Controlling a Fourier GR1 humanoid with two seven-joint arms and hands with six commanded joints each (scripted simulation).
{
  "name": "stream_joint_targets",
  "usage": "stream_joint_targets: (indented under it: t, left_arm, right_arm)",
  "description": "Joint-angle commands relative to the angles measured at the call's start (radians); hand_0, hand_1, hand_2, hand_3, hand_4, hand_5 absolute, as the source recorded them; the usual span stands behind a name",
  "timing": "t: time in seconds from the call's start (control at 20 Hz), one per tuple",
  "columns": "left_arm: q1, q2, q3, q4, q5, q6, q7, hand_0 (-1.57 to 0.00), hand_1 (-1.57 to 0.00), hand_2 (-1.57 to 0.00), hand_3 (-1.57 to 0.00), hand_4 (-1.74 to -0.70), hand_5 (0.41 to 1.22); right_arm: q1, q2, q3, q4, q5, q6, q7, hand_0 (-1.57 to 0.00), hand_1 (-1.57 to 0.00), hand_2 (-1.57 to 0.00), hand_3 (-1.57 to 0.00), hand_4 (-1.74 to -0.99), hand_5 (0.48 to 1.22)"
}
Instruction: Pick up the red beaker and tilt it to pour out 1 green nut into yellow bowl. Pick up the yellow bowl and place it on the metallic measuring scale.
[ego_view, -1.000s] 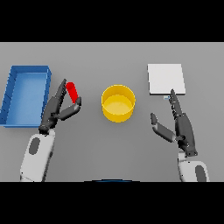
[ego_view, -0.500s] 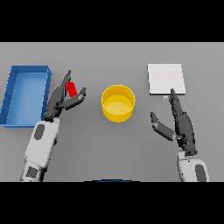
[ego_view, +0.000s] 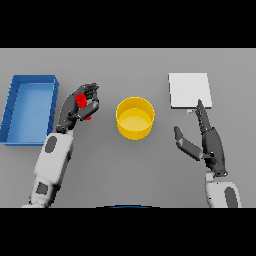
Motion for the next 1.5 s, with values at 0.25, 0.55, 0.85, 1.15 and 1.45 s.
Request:
stream_joint_targets:
  t: [0.25, 0.55, 0.85, 1.15, 1.45]
  left_arm:
    - [-0.015, -0.024, -0.006, 0.032, -0.063, 0.062, -0.064, -1.28, -1.29, -1.29, -1.29, -1.45, 1.132]
    - [-0.019, -0.009, -0.005, -0.004, -0.031, 0.081, -0.087, -1.49, -1.50, -1.50, -1.50, -1.66, 1.108]
    - [-0.036, 0.031, -0.093, -0.150, -0.079, 0.116, -0.002, -1.55, -1.55, -1.55, -1.55, -1.72, 1.101]
    - [-0.087, 0.159, -0.269, -0.207, -0.228, 0.020, 0.127, -1.56, -1.56, -1.56, -1.56, -1.73, 1.117]
    - [-0.174, 0.226, -0.388, -0.161, -0.350, -0.003, 0.158, -1.57, -1.57, -1.57, -1.57, -1.74, 1.112]
  right_arm:
    - [-0.002, 0.000, 0.005, 0.001, -0.006, 0.013, -0.007, 0.00, 0.00, 0.00, 0.00, -1.293, 0.682]
    - [-0.015, -0.004, 0.010, 0.029, 0.015, 0.008, -0.018, 0.00, 0.00, 0.00, 0.00, -1.274, 0.674]
    - [-0.025, 0.002, 0.014, 0.033, 0.031, -0.003, -0.018, 0.00, 0.00, 0.00, 0.00, -1.245, 0.673]
    - [0.002, 0.013, 0.036, 0.012, 0.069, -0.025, -0.020, 0.00, 0.00, 0.00, 0.00, -1.243, 0.696]
    - [0.007, 0.002, 0.040, -0.008, 0.069, -0.010, 0.009, 0.00, 0.00, 0.00, 0.00, -1.254, 0.717]
